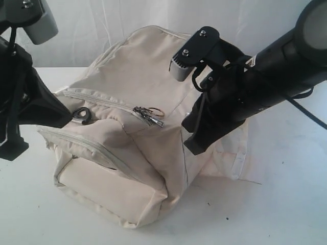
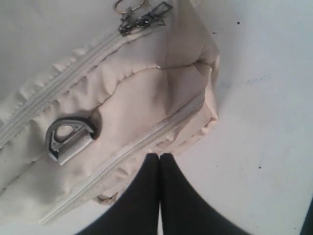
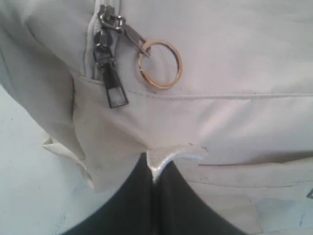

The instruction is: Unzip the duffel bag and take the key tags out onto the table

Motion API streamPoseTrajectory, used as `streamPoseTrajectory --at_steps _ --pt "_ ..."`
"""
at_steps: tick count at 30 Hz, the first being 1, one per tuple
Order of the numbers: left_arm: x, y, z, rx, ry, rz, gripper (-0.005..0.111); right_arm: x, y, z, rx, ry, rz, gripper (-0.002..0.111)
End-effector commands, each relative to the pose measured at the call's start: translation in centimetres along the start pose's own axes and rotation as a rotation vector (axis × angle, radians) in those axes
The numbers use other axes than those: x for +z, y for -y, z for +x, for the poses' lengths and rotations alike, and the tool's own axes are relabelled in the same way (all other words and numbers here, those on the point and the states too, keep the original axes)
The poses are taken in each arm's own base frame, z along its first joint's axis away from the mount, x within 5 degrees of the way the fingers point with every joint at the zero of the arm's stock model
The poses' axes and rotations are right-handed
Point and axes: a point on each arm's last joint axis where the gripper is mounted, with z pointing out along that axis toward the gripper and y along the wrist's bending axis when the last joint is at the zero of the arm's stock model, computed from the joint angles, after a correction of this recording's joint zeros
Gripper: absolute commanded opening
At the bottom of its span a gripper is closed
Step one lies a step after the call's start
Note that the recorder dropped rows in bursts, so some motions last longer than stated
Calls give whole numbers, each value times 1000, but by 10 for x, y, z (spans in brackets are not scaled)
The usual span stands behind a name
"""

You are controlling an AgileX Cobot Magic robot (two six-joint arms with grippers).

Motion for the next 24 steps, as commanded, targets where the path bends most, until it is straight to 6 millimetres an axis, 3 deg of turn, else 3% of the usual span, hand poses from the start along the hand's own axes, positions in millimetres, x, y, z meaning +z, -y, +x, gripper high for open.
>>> streamPoseTrajectory --at_steps 1,5,12,20,24 --pt "10 -2 1 29 57 -43 0 -12 -3 -7 60 56 0 0" --pt "31 -13 -5 52 174 -126 4 -10 -2 -7 69 53 0 0" --pt "62 -24 -30 -88 170 24 29 -6 -2 -4 83 38 -5 0" --pt "68 -59 -98 -15 75 166 30 -4 -2 -3 117 29 -6 0" --pt "82 -72 -109 33 -2 191 38 -4 -1 -3 207 28 -3 0"
